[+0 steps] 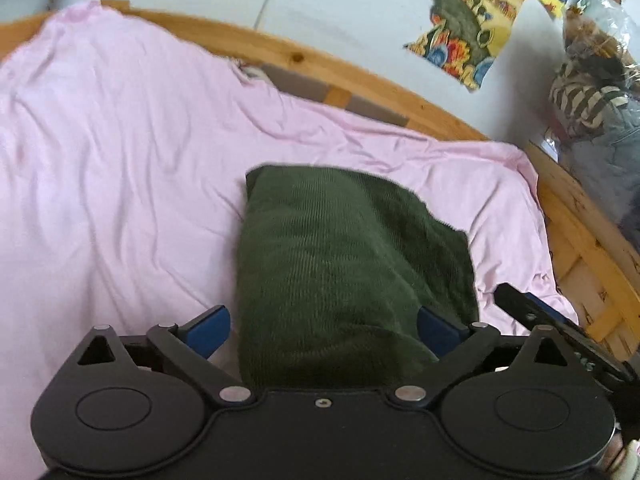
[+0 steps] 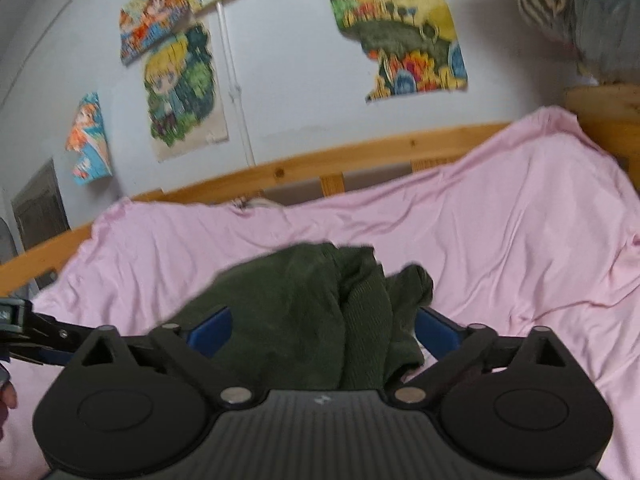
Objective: Fold large clothes
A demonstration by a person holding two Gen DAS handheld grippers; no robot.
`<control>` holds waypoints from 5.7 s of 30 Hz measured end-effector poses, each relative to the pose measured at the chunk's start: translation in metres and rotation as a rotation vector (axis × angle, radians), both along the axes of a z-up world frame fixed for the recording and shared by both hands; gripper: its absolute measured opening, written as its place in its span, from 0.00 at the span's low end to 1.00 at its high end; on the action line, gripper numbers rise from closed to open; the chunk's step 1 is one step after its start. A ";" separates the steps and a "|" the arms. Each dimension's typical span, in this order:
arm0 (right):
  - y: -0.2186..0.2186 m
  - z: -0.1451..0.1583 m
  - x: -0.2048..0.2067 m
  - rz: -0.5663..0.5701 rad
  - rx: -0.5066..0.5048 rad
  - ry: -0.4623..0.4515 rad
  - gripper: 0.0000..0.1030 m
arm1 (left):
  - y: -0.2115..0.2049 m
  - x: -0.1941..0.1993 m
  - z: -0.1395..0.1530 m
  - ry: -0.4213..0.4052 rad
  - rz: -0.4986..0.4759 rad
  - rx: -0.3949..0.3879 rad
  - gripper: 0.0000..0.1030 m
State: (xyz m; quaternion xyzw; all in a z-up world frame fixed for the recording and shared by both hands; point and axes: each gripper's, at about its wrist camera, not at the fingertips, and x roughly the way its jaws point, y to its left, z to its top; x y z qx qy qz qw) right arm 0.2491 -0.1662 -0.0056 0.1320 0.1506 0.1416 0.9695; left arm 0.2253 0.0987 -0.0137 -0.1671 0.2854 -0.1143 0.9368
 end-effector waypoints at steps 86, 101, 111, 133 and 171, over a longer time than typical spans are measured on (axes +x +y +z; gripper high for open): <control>0.012 0.022 -0.220 -0.056 -0.189 -0.153 1.00 | -0.006 -0.221 -0.016 -0.201 0.186 0.227 0.99; 0.010 0.022 -0.221 -0.054 -0.194 -0.154 1.00 | -0.006 -0.221 -0.015 -0.205 0.189 0.229 0.99; 0.011 0.022 -0.221 -0.053 -0.194 -0.155 1.00 | -0.006 -0.221 -0.015 -0.206 0.189 0.230 0.99; 0.010 0.022 -0.221 -0.051 -0.197 -0.158 1.00 | -0.004 -0.222 -0.010 -0.208 0.174 0.236 0.99; 0.000 0.021 -0.220 -0.049 -0.211 -0.171 1.00 | -0.008 -0.222 -0.016 -0.206 0.205 0.353 0.99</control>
